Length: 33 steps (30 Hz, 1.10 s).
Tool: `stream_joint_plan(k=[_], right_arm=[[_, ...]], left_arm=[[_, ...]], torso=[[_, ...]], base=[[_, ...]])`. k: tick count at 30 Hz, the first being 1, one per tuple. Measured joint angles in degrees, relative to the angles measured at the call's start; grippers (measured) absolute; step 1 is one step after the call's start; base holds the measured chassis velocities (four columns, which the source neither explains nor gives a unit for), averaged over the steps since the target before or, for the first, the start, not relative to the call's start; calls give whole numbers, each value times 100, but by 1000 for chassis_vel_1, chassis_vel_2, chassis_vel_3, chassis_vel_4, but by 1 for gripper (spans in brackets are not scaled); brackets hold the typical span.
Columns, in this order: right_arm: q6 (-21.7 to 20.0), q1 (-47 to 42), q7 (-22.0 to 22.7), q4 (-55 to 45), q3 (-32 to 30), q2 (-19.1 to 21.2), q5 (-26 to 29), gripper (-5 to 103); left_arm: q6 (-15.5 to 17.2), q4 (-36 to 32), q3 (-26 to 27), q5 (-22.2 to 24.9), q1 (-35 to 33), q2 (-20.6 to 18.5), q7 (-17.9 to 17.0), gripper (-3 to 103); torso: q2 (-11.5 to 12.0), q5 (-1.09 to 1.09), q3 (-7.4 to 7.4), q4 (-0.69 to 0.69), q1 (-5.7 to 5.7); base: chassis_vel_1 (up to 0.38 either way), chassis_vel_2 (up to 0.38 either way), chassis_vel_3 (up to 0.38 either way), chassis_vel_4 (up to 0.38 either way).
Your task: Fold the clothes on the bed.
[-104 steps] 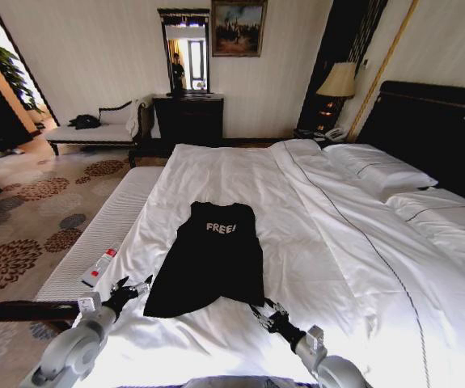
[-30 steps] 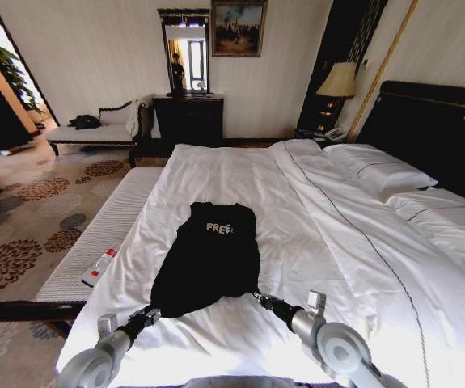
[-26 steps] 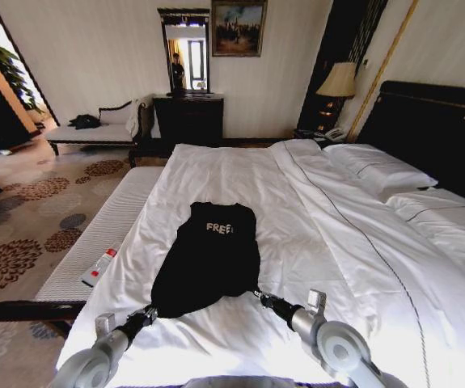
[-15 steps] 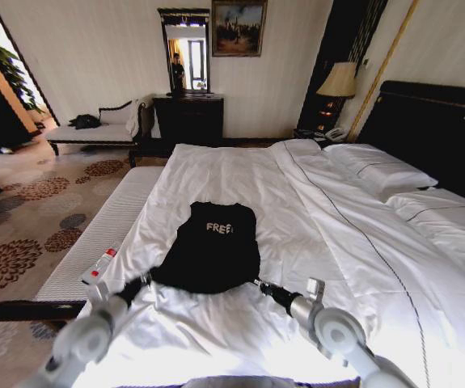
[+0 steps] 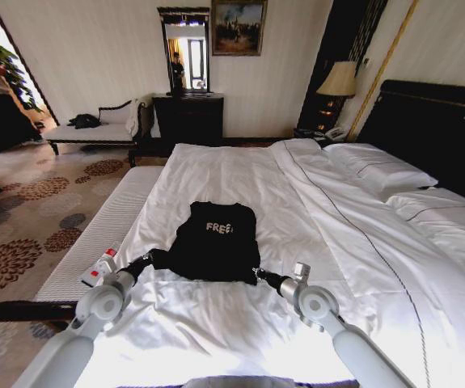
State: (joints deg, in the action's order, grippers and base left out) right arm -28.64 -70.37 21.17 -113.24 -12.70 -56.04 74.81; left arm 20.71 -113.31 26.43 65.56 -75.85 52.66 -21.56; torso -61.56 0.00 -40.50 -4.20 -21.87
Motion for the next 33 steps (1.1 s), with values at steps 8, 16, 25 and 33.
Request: stream_joint_plan(k=[8, 16, 25, 33], right_arm=[[44, -417, -461, -261, -183, -7, -392, 39], [123, -484, -730, -231, -160, 56, -800, 66], [130, -170, -715, 59, 16, 84, -823, 97], [121, 4, -697, 129, 176, 145, -766, 74]], left_arm=[[-17, 72, -128, -133, -41, 42, 16, 1], [-21, 56, -47, -142, -142, 35, 38, 1], [-24, -20, 58, -185, -319, 56, 71, 1], [-24, -26, 65, -189, -322, 68, 78, 1]], torso=[[0, 0, 0, -1, 0], [0, 0, 0, -1, 1], [0, 0, 0, -1, 1], [0, 1, 0, 0, 1]], base=[[0, 0, 0, 0], [0, 0, 0, 0], [0, 0, 0, 0], [0, 0, 0, 0]])
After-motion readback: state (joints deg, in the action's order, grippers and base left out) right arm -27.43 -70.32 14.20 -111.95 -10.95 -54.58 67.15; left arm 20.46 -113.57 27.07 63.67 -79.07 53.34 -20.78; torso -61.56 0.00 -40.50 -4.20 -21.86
